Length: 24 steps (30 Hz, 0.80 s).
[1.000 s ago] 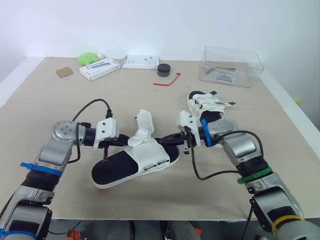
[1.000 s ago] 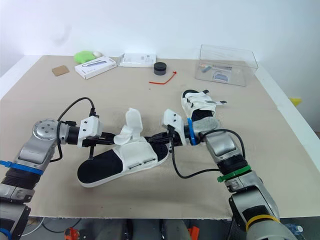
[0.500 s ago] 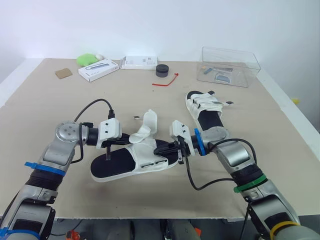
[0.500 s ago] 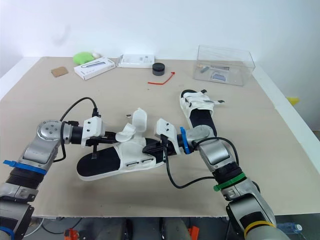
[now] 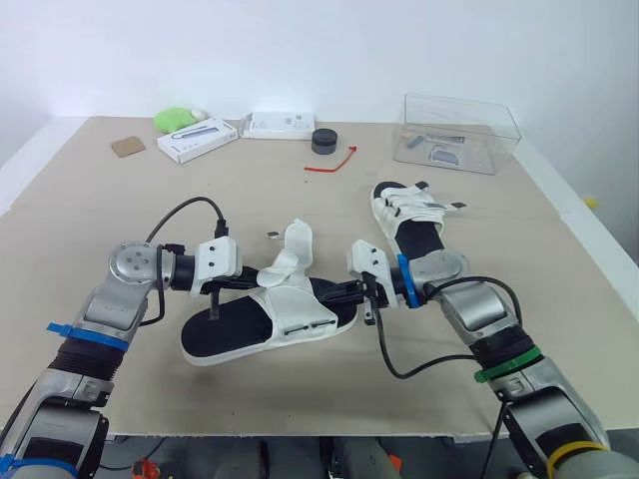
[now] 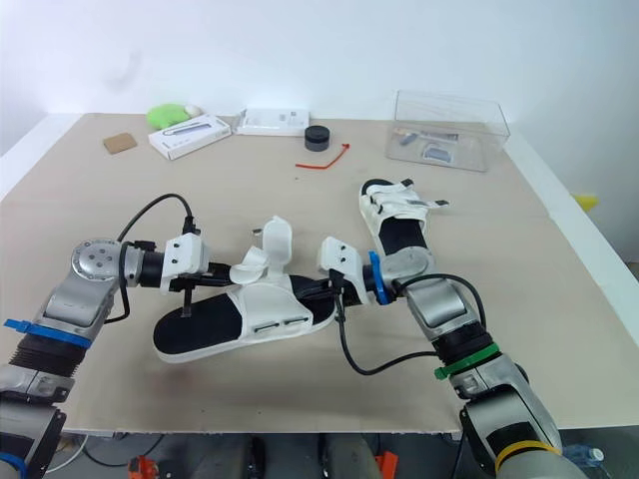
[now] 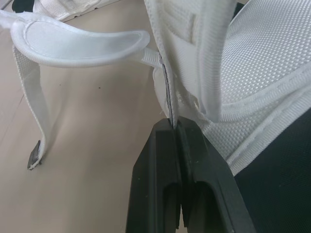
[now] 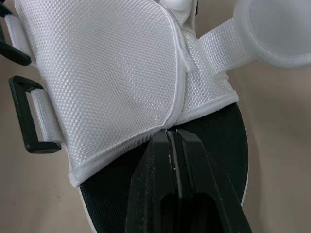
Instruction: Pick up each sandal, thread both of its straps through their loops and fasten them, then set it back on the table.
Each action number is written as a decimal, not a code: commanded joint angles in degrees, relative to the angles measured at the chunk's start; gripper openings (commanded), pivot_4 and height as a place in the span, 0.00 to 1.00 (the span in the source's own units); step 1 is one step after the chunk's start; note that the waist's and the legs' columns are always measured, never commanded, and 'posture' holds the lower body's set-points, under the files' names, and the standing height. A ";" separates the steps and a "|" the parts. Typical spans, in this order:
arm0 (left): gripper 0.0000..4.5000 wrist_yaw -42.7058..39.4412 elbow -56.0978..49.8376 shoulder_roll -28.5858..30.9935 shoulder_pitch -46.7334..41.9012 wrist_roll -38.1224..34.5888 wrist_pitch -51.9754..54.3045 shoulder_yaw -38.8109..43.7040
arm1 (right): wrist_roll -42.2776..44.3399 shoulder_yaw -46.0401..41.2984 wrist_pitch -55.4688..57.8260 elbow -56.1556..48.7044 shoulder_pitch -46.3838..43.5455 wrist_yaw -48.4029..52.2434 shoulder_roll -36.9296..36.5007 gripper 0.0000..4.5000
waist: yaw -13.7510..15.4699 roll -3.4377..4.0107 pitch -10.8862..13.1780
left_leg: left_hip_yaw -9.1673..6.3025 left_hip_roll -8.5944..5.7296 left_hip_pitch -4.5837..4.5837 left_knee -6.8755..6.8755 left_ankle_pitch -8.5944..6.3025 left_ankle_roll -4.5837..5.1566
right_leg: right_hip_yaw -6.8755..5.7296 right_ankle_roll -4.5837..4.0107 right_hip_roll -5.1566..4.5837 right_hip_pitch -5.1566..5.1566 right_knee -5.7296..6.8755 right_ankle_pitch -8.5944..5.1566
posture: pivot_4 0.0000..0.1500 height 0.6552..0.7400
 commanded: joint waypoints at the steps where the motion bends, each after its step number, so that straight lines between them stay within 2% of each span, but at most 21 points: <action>1: 0.00 0.62 -0.94 0.29 -2.19 -0.46 -1.82 1.36 | -2.33 2.24 0.29 1.83 1.05 -1.36 1.44 0.00 | -0.08 0.00 0.00 | 0.00 0.03 0.03 0.00 0.00 0.00 | 0.01 0.00 0.02 0.01 0.00 0.00 | 1.00 1.00; 9: 0.00 2.26 0.28 0.25 -4.95 -1.11 -2.35 3.16 | -3.80 2.65 -1.26 2.17 2.45 -1.72 1.64 0.00 | -0.02 0.00 -0.01 | -0.03 0.42 0.18 0.00 0.12 0.07 | 0.00 -0.06 0.53 0.06 0.02 0.04 | 1.00 1.00; 24: 0.00 6.27 -1.46 0.32 -6.85 -4.05 -2.37 6.62 | -4.53 3.05 -4.04 1.24 3.16 -1.21 1.48 0.00 | -0.10 0.00 0.00 | 0.01 0.52 0.18 -0.07 0.13 0.07 | 0.04 -0.21 0.63 -0.01 0.03 0.06 | 1.00 1.00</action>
